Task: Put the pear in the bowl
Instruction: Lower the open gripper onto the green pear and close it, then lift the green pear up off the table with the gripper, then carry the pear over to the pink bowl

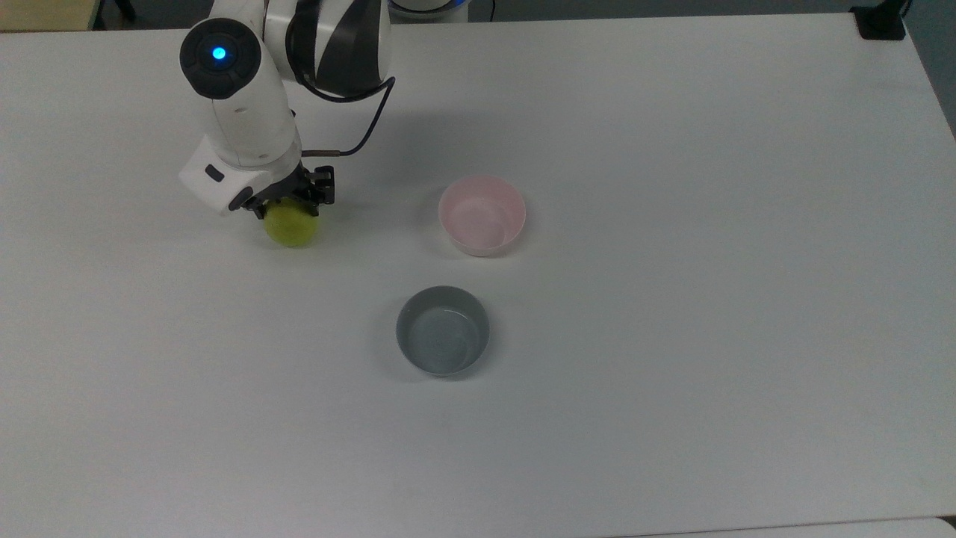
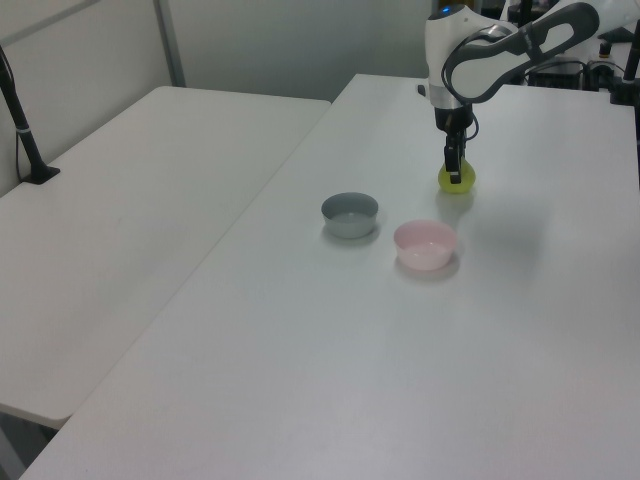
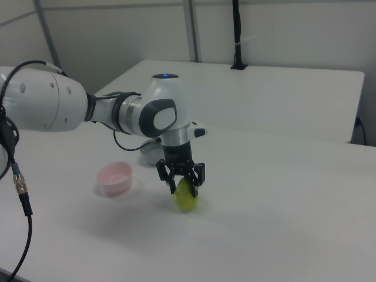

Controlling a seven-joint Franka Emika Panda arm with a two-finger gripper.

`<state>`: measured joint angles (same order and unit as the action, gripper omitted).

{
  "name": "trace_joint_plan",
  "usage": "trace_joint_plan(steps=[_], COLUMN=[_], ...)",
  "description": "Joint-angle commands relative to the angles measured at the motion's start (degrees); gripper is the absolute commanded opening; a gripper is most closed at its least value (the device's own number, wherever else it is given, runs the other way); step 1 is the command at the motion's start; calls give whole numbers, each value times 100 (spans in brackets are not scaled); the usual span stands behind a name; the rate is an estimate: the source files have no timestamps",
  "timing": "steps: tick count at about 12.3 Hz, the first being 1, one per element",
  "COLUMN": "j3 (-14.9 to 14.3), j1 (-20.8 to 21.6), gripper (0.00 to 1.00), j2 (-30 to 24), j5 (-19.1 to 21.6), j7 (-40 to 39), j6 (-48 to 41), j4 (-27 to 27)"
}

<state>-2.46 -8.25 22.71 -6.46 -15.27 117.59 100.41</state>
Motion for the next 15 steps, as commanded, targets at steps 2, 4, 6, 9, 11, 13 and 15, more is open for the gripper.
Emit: trace_joint_plan(steps=[2,4,6,9,11,13,15], j3=[-27,-27,-18,-18,26,52,61], j1=[16,51,51,51,51,77,252], gripper=[56,56,56,56,57,57,57], j2=[-99,-397,-557,-584,-627,-802,-847], j5=[-83,-92,-83,-31,31,49,224], j7=[-37,-72,-46,-20,-19,-19,190], j6=[-94,-603,-1104,-1798,-2326,-2513,-2513], j4=[58,-12,-380,-1170,-1724,-1858,-1814])
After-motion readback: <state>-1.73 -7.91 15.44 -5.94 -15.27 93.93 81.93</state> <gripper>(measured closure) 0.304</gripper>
